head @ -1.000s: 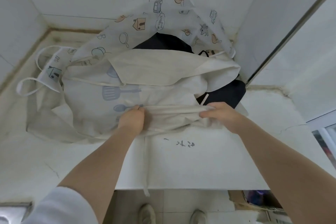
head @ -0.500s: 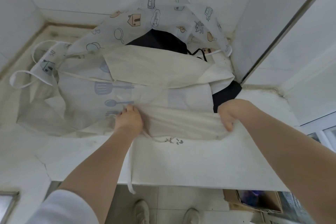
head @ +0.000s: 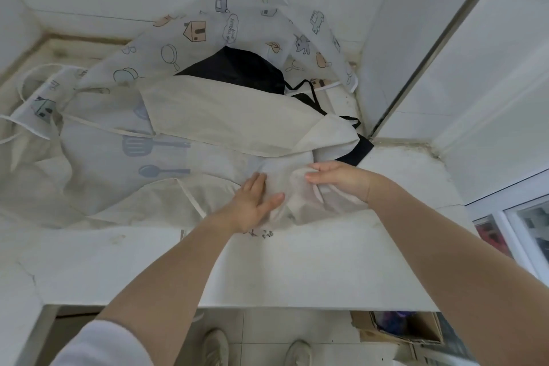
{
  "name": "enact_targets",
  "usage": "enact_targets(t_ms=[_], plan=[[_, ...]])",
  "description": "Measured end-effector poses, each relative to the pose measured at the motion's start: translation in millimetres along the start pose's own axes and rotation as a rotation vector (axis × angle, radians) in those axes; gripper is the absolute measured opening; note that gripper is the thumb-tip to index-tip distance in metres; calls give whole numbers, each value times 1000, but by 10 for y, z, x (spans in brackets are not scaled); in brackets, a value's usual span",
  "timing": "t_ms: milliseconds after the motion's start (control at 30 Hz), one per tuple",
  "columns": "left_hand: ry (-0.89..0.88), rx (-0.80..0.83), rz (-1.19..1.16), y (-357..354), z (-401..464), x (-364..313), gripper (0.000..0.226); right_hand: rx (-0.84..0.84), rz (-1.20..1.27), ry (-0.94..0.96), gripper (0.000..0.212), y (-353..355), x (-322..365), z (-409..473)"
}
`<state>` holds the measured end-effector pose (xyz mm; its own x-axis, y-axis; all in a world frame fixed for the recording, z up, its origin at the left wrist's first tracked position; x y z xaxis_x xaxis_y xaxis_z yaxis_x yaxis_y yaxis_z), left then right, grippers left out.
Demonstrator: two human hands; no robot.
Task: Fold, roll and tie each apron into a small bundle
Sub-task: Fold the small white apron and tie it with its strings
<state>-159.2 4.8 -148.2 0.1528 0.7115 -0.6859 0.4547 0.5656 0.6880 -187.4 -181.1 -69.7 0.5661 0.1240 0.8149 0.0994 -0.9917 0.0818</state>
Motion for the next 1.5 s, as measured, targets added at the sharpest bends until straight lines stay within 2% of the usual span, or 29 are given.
enact_targets(t_ms=[33, 67, 133, 200, 300, 367, 400, 433, 500, 533, 567, 667, 767, 833, 900, 967, 1000, 1067, 1100, 1167, 1233, 1267, 1300, 1400, 1500], plan=[[14, -17, -50, 21, 26, 20, 60, 12, 157, -36, 24, -7, 15, -44], [17, -57, -112, 55, 60, 21, 46, 39, 359, -85, 36, -25, 20, -85], [41, -170, -176, 147, 117, -8, 24, 49, 659, -147, 72, -33, -26, -92], [94, -210, -183, 235, 132, -35, 27, -50, 840, -136, 89, -4, -107, -46], [210, -309, -198, 318, 125, 88, 29, -112, 1038, -32, 97, 91, -198, -13], [291, -372, -222, 332, 89, 191, 30, -83, 995, 17, 101, 111, -252, -23], [304, -380, -215, 319, 71, 236, 30, -74, 878, 31, 93, 94, -270, -41], [293, -372, -208, 294, 52, 259, 28, -71, 661, 24, 79, 71, -320, -33], [223, -332, -167, 250, 21, 240, 26, -5, 105, 4, 36, 10, -397, -21], [184, -304, -138, 215, 16, 232, 28, 37, -86, -15, 15, -34, -409, -49], [156, -269, -107, 178, 17, 232, 32, 62, -188, -12, 11, -61, -405, -63], [128, -205, -37, 114, 4, 245, 43, -12, -153, 47, 18, -51, -276, -50], [132, -232, -41, 117, -53, 315, 45, 11, -112, -89, 12, -65, -195, -114], [150, -252, 76, 130, -119, 402, 47, 50, -264, -244, 26, -74, -158, -197], [201, -220, 241, 145, -194, 506, 52, -4, -436, -352, 48, -33, -121, -231], [233, -174, 331, 166, -248, 593, 58, -87, -550, -398, 60, 16, -123, -205], [239, -163, 360, 184, -263, 621, 61, -166, -602, -370, 56, 62, -139, -165], [251, -159, 409, 227, -272, 651, 65, -418, -699, -193, 37, 206, -167, -64], [260, -168, 418, 242, -263, 652, 66, -558, -715, -101, 31, 289, -182, -16], [289, -212, 403, 264, -232, 609, 66, -699, -535, -77, 42, 393, -275, 102], [342, -266, 377, 270, -188, 514, 65, -655, -106, -166, 50, 360, -383, 190], [371, -290, 363, 276, -156, 467, 67, -617, 58, -195, 51, 320, -415, 233], [397, -307, 351, 282, -124, 424, 70, -601, 122, -202, 52, 295, -436, 284], [441, -280, 363, 281, -64, 343, 83, -642, 98, -165, 46, 246, -471, 500], [451, -226, 404, 259, -62, 321, 91, -718, 51, -159, 20, 222, -500, 665]])
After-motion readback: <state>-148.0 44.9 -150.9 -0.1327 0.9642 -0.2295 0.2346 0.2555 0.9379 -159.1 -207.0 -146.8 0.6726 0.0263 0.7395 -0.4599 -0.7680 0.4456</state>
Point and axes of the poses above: each hand's wrist, its own z-axis towards the middle knuckle, its own y-axis out of the back of the hand, x = y × z, the point moved 3 cm from there along z, towards the middle knuckle, and after that the axes turned 13 degrees about -x, right-handed, at the moved point
